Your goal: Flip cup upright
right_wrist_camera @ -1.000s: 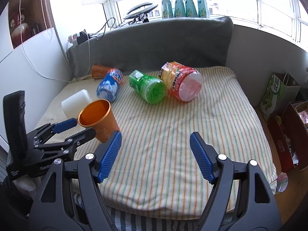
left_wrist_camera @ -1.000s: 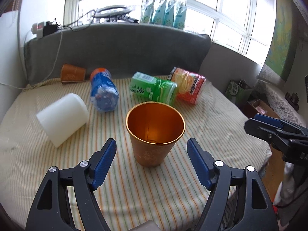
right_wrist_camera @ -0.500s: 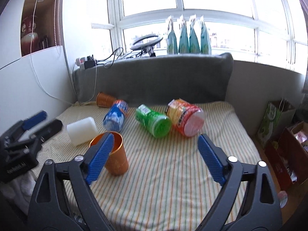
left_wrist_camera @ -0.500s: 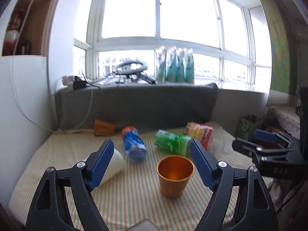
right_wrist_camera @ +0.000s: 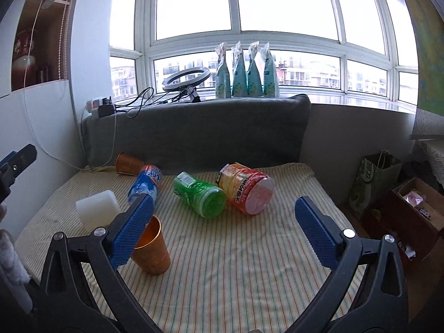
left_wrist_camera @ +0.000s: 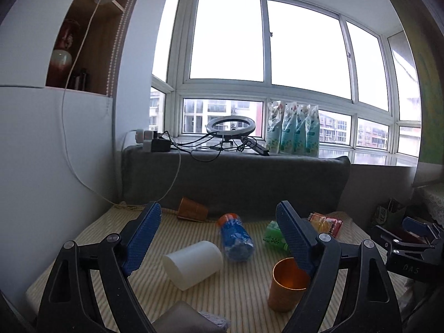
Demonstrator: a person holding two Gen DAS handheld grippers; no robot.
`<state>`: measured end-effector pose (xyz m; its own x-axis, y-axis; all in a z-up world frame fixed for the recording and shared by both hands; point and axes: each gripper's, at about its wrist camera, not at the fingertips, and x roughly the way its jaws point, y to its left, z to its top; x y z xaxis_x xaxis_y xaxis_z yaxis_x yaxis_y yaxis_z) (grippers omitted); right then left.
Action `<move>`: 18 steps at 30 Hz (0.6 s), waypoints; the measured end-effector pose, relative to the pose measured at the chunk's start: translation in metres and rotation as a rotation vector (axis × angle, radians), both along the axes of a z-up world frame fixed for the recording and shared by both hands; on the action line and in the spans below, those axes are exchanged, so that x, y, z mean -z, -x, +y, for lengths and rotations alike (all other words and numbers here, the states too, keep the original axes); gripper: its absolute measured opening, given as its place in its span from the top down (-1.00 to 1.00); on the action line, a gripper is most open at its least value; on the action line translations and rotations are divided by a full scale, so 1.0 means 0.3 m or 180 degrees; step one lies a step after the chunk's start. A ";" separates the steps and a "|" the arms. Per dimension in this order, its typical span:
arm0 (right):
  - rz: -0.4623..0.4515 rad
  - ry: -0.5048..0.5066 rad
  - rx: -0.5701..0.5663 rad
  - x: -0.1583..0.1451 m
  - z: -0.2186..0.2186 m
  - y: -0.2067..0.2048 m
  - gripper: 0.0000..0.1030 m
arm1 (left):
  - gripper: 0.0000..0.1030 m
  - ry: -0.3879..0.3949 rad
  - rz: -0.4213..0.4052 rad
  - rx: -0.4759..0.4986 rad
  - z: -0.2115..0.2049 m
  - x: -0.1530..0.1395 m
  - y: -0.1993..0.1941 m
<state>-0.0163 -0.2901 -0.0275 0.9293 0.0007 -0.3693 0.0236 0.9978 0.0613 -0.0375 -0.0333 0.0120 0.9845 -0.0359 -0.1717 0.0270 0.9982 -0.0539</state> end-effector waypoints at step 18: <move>-0.0195 0.0058 0.0077 -0.029 0.008 0.008 -1.00 | -0.65 -0.0006 0.0086 0.0029 -0.010 0.011 0.000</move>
<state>-0.0186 -0.2878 -0.0188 0.9499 -0.0283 -0.3114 0.0445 0.9980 0.0451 -0.0375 -0.0364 0.0088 0.9792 -0.0444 -0.1981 0.0345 0.9980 -0.0530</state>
